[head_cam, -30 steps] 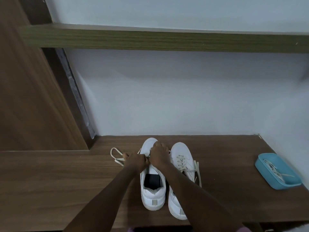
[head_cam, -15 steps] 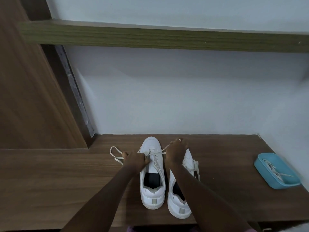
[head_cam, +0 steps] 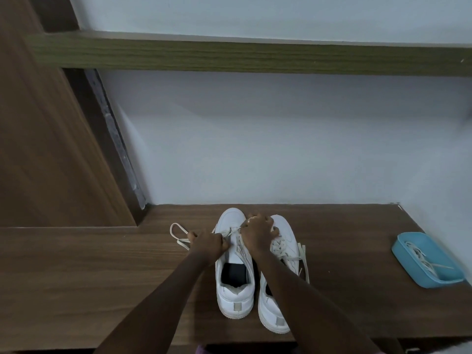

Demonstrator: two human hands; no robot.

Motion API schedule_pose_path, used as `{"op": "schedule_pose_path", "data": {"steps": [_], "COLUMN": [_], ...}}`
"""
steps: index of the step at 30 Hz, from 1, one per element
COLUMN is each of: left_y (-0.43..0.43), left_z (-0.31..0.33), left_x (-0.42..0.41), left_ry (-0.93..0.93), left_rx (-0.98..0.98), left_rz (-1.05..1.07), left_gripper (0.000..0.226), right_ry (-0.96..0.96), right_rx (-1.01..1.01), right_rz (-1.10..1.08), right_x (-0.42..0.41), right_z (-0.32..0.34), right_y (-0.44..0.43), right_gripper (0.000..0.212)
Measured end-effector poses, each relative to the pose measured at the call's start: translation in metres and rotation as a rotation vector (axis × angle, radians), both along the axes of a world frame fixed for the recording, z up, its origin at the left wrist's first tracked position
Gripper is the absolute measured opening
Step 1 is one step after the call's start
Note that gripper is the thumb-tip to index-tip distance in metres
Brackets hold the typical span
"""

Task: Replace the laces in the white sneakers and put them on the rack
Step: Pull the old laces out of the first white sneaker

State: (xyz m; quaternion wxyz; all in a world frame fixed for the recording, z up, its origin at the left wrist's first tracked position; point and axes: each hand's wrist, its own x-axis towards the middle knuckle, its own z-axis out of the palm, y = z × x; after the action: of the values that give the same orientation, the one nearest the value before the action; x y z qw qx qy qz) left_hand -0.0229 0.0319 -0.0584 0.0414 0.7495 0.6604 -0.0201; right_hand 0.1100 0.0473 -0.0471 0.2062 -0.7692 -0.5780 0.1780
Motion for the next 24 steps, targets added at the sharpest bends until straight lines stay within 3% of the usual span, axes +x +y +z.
{"op": "schedule_pose_path", "data": {"steps": [4, 6, 8, 10, 13, 15, 19, 24], "left_y": [-0.001, -0.001, -0.001, -0.001, 0.000, -0.001, -0.002, 0.001], "left_z": [0.003, 0.003, 0.004, 0.004, 0.002, 0.002, 0.002, 0.000], "left_x": [0.003, 0.003, 0.003, 0.004, 0.003, 0.003, 0.003, 0.001], "left_ry": [0.051, 0.052, 0.040, 0.026, 0.000, -0.001, 0.010, 0.012], "left_rx": [-0.028, -0.039, -0.038, -0.037, -0.029, -0.016, -0.013, -0.024], "left_rz": [-0.015, -0.004, 0.002, 0.003, 0.013, 0.022, 0.034, 0.027], "left_gripper": [0.046, 0.046, 0.047, 0.047, 0.046, 0.044, 0.045, 0.045], "right_ry": [0.058, 0.054, -0.002, -0.088, -0.174, -0.222, -0.264, 0.053], "right_rx": [0.087, 0.120, 0.212, 0.289, 0.112, 0.005, 0.010, 0.046], "right_rz": [-0.412, -0.500, -0.449, -0.221, 0.254, 0.355, 0.273, -0.106], "right_x": [0.028, 0.033, 0.029, 0.021, 0.001, -0.010, -0.019, 0.002], "right_z": [0.006, 0.006, 0.005, 0.005, 0.001, -0.003, -0.005, 0.001], "right_y": [-0.001, -0.003, -0.002, -0.001, -0.001, -0.003, -0.005, 0.001], "right_gripper": [0.026, 0.024, 0.023, 0.025, 0.030, 0.029, 0.031, 0.024]}}
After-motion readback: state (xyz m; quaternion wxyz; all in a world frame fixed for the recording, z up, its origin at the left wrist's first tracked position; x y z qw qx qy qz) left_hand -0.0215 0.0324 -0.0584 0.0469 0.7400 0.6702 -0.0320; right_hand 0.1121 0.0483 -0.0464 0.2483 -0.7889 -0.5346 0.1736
